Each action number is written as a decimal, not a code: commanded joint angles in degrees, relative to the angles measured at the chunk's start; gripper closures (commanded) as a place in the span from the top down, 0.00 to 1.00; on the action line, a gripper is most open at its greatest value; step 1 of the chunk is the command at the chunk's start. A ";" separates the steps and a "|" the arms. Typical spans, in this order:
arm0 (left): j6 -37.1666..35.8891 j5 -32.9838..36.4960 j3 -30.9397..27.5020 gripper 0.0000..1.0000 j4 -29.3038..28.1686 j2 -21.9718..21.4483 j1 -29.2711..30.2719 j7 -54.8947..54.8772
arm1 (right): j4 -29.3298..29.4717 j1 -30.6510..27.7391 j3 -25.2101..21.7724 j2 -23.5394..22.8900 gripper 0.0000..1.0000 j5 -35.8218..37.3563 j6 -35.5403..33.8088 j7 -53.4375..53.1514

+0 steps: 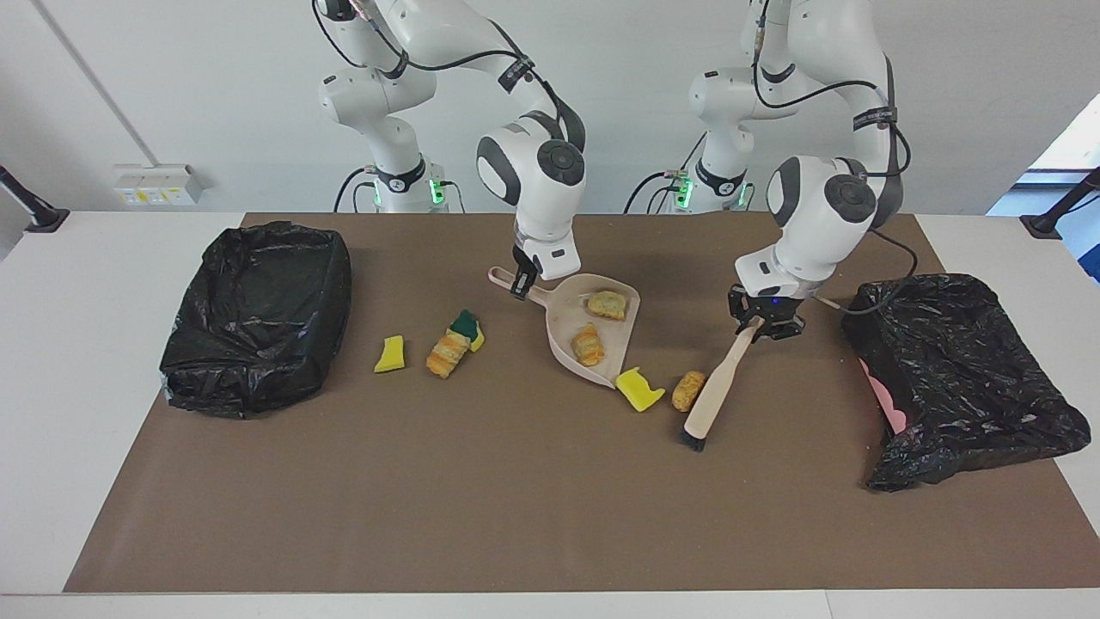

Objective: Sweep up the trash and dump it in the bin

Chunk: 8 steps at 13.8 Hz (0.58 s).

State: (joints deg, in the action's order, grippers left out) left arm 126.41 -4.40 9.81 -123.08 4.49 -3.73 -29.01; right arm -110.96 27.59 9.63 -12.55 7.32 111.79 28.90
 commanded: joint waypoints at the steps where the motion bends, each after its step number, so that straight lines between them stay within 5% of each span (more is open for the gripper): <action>1: -1.59 0.62 -0.58 0.00 -3.64 -3.43 -4.51 3.42 | -0.83 -0.25 0.22 1.03 0.00 1.82 0.35 -1.48; 8: -8.20 -0.08 -0.32 0.00 -6.13 -7.57 -19.18 23.07 | -0.92 -0.34 0.22 1.04 0.00 2.26 0.35 -1.21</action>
State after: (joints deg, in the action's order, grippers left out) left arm 119.57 -4.44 10.26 -128.82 -1.18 -18.31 -12.57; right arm -110.99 27.58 9.62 -12.55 8.07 111.79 28.90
